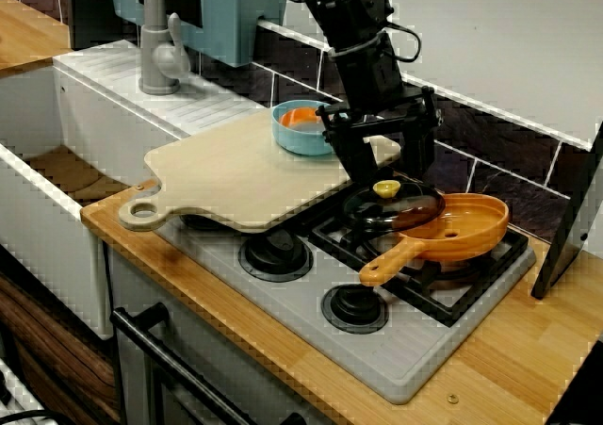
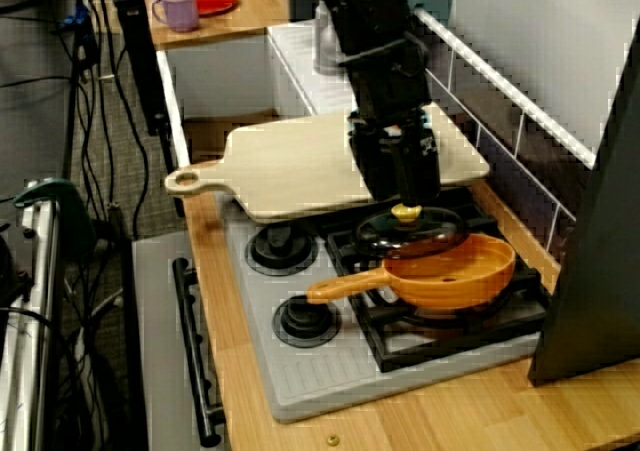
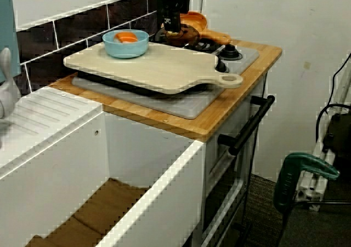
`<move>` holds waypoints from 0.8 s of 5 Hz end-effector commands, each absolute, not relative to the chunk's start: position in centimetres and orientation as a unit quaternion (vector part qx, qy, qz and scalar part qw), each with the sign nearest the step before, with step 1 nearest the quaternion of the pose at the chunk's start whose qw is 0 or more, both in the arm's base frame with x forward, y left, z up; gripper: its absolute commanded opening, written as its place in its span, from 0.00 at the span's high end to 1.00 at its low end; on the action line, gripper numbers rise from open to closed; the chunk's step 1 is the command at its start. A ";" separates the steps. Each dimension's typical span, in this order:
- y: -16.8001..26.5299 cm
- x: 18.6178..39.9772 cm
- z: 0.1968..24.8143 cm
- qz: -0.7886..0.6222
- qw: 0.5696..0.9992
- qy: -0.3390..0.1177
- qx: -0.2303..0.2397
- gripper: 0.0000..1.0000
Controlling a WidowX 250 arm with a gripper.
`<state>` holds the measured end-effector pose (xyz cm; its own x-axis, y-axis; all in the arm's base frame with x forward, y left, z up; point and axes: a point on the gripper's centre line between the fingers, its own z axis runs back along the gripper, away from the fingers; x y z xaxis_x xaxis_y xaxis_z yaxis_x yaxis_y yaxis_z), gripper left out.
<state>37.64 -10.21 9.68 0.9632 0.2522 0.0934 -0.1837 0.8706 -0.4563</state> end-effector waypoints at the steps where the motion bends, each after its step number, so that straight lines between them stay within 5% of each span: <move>1: -10.1 38.9 9.8 0.106 0.964 -0.096 -0.224 0.00; 4: -10.3 39.0 8.6 0.100 0.968 -0.089 -0.213 0.00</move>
